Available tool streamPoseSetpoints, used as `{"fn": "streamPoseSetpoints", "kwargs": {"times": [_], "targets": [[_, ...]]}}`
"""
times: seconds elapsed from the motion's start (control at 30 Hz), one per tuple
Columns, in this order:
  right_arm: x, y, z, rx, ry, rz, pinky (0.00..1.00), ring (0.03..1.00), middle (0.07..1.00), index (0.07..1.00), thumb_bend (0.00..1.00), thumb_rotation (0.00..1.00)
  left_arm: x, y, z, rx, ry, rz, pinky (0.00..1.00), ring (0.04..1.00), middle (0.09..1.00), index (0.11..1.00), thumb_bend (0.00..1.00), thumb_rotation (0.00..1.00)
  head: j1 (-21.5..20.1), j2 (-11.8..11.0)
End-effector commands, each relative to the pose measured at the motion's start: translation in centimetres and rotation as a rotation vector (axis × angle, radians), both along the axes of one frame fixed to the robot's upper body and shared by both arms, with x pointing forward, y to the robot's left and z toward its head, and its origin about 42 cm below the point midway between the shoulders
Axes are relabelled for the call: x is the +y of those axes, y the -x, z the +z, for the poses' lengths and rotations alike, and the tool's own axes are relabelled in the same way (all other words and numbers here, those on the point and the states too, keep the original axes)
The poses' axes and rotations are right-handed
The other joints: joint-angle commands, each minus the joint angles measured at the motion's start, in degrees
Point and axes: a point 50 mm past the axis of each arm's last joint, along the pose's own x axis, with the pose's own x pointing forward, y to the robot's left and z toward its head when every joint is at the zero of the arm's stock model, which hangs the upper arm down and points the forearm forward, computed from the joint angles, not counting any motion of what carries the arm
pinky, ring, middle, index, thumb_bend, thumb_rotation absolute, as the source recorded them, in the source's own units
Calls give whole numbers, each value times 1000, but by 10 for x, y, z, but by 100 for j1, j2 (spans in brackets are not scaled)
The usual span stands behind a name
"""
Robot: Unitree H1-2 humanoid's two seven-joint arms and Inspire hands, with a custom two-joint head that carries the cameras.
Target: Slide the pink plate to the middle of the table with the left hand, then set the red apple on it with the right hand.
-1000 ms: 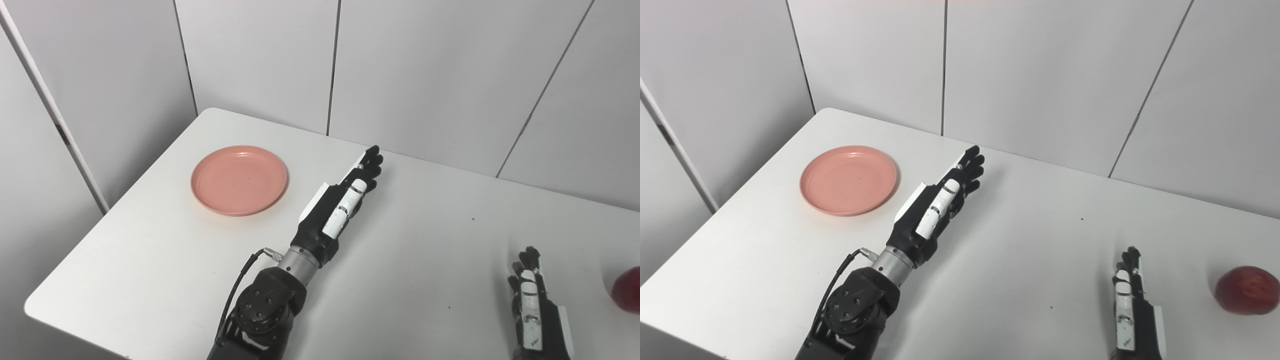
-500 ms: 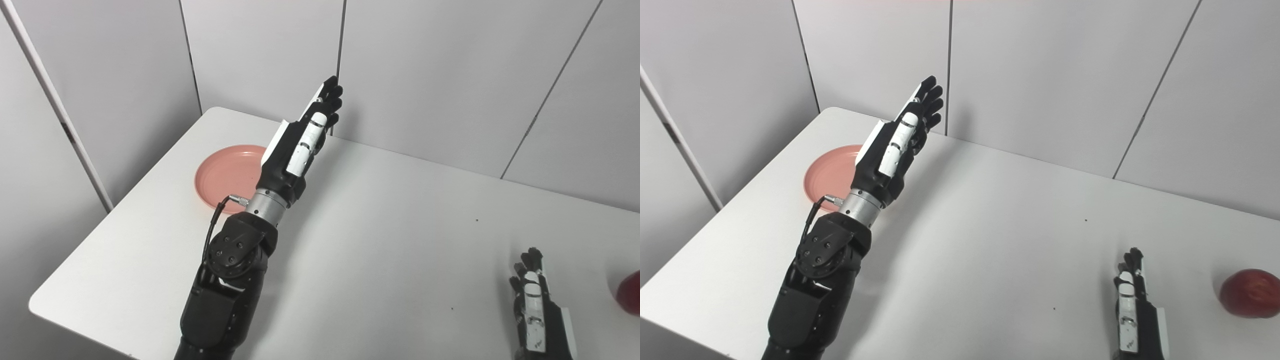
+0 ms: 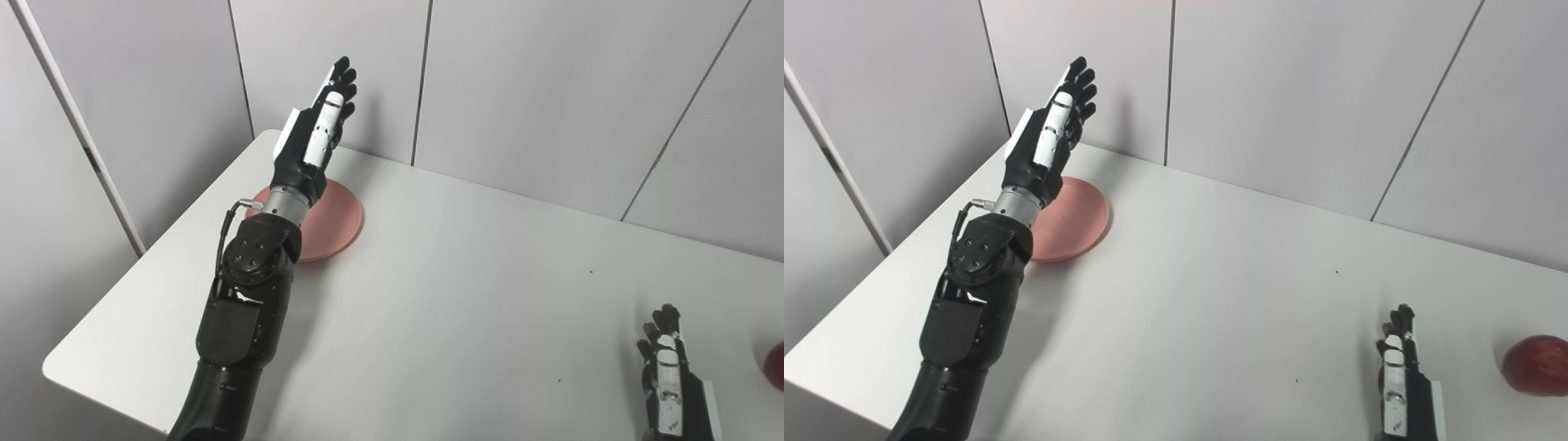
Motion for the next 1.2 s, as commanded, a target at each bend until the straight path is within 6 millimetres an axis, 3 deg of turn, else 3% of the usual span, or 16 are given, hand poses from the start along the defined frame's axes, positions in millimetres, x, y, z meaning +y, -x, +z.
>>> {"fn": "streamPoseSetpoints", "kwargs": {"times": [0.0,0.3,0.7,1.17], "targets": [[0,-5,15,-54,-7,7,1000,1000,1000,1000,99,1000,5,-6,27,-97,-20,0,1000,1000,1000,1000,409,1000,32,9],[-1,-5,16,-57,-17,6,1000,1000,1000,1000,93,1000,40,-15,30,-58,-11,66,1000,1000,1000,1000,375,1000,86,-5],[-2,-4,18,-45,-21,10,1000,1000,1000,1000,93,1000,96,-26,16,14,2,129,1000,1000,1000,1000,360,1000,149,-26],[-2,-3,20,-47,-27,10,1000,1000,1000,1000,64,1000,121,-29,-3,76,72,158,1000,1000,1000,989,355,1000,216,-46]]}}
